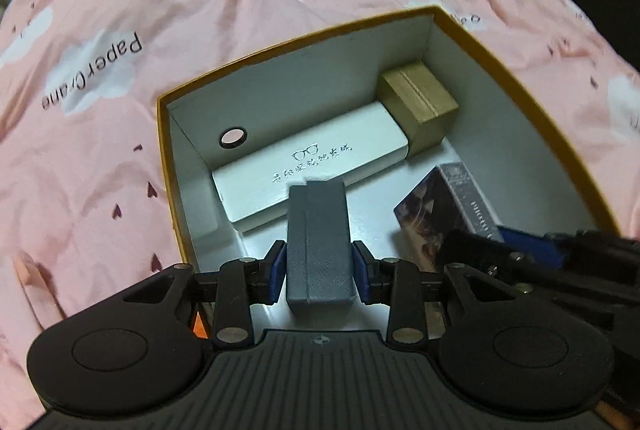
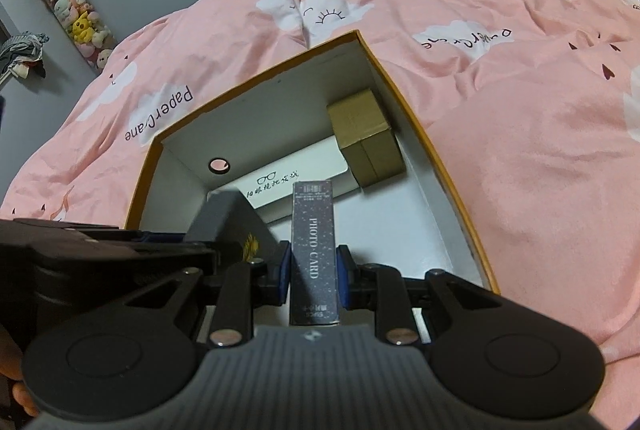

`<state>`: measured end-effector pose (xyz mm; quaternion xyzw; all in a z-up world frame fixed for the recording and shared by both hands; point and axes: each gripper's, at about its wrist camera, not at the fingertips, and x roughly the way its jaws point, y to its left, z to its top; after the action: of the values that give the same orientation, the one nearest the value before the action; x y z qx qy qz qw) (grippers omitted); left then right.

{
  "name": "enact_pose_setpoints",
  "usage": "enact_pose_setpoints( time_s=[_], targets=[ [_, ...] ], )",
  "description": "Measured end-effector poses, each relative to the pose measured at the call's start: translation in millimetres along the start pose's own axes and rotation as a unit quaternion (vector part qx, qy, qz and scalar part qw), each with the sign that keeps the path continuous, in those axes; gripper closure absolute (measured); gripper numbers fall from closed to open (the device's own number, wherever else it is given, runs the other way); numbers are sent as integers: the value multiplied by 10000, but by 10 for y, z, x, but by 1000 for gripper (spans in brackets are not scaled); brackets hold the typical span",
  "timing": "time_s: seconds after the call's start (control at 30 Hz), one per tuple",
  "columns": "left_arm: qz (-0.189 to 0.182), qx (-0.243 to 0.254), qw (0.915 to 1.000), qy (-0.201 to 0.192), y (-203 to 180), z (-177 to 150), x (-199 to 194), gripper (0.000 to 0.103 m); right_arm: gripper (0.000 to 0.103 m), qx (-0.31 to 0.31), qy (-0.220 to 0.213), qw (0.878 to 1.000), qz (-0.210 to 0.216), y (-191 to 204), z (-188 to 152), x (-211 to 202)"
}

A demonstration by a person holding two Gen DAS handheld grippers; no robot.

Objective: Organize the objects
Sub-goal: 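Carry the black box with the left tool while the right tool carries the PHOTO CARD box over the box, then lower the black box into the box and open the left tool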

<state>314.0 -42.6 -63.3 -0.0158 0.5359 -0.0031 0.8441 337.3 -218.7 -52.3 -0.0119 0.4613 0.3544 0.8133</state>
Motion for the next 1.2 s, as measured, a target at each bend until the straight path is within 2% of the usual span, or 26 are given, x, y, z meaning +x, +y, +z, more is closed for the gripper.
enact_pose_setpoints(
  time_s=[0.07,0.17,0.2,0.27,0.3,0.47,0.57,0.6,0.67,0.77,0.8,0.97,1.03,1.1,1.2],
  targets=[
    [7,106,9999,-10,-18,-12,-8,58,79,3,4,10000,2,-6,-6,-11],
    [-35,212,9998,-28,-10,-34,-40,57,79,-19,3,10000,-32,-8,-14,-28],
    [-16,249,9997,-7,-3,-37,-42,58,79,-29,3,10000,-38,-1,-15,-32],
    [-106,290,9995,28,20,-43,-65,66,79,-30,3,10000,-36,-3,-19,-31],
    [-180,273,9995,43,41,-47,-75,66,79,-31,1,10000,-38,-2,-21,-33],
    [-738,-205,9971,-20,130,-2,-82,66,79,-69,-118,9998,-115,8,-18,-90],
    [-1306,-626,9894,59,167,51,-34,66,79,-181,-270,9992,-218,17,6,-163],
    [-1335,-653,9889,96,154,63,2,66,79,-150,-279,9993,-188,3,14,-171],
    [-1177,-561,9914,118,120,71,69,66,79,-72,-257,9996,-134,-23,23,-170],
    [-1172,-568,9912,220,137,90,93,64,79,-41,-218,9997,-88,-22,15,-159],
    [-1043,-524,9929,229,135,92,88,63,79,-54,-210,9997,-93,-16,10,-154],
    [-388,387,9983,208,-42,59,22,58,79,-69,-197,9998,-69,-5,4,-144],
    [115,841,9964,61,-141,24,-17,50,79,-39,-184,9998,-59,-12,4,-144],
    [501,1161,9919,-75,-195,-1,-35,50,79,-23,-176,9998,-36,-12,-1,-144],
    [707,1479,9863,-174,-230,-20,-62,51,79,-51,-172,9998,-49,-6,-10,-137]
  ],
)
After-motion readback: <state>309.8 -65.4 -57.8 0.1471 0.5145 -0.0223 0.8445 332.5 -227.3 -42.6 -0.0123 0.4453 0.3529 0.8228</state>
